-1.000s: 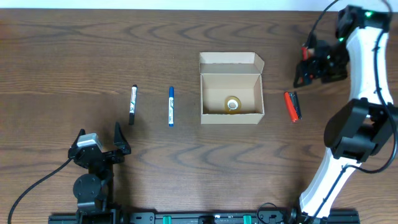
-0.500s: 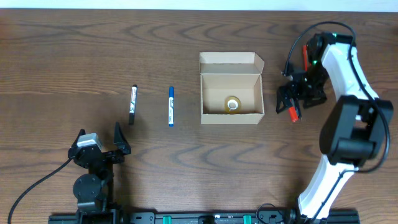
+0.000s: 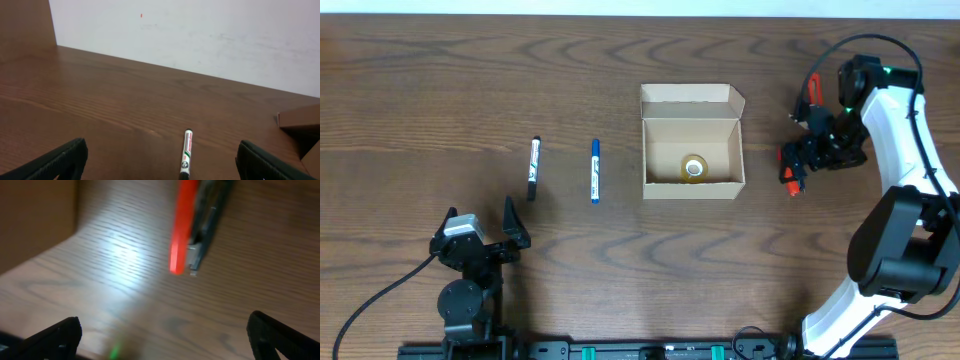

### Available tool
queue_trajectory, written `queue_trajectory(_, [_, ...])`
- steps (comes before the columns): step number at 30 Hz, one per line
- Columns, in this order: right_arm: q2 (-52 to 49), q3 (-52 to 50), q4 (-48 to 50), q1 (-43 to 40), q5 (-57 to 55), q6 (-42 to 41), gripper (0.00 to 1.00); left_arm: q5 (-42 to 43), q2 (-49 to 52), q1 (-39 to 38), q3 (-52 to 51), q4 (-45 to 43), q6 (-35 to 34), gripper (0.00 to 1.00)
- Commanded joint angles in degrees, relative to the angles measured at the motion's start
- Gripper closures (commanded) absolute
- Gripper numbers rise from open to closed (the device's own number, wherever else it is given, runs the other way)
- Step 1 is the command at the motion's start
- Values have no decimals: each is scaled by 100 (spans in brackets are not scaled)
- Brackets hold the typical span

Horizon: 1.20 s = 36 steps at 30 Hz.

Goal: Pack container
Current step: 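Lower the right gripper and grasp the red stapler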

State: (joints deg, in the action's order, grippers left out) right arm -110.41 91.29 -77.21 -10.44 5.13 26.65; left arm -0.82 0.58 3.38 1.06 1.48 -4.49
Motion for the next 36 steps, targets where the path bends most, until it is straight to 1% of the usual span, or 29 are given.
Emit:
queue_trajectory(1, [-17, -28, 101, -127, -232, 273, 1, 39, -39, 35, -79, 295, 0, 5])
queue_trajectory(6, [-33, -31, 426, -160, -238, 529, 1, 39, -39, 35, -79, 295, 0, 5])
queue_trajectory(12, [-61, -92, 815, -155, -428, 535, 1, 39, -39, 35, -79, 295, 0, 5])
queue_trajectory(19, [-61, -498, 1342, -153, -264, 535, 1, 39, -39, 35, -79, 295, 0, 5])
queue_trajectory(26, [-61, -1318, 1950, -57, -79, 402, 1, 39, -39, 35, -79, 295, 0, 5])
queue_trajectory(36, [-87, -1453, 2262, 39, 57, 363, 1, 39, -39, 35, -79, 295, 0, 5])
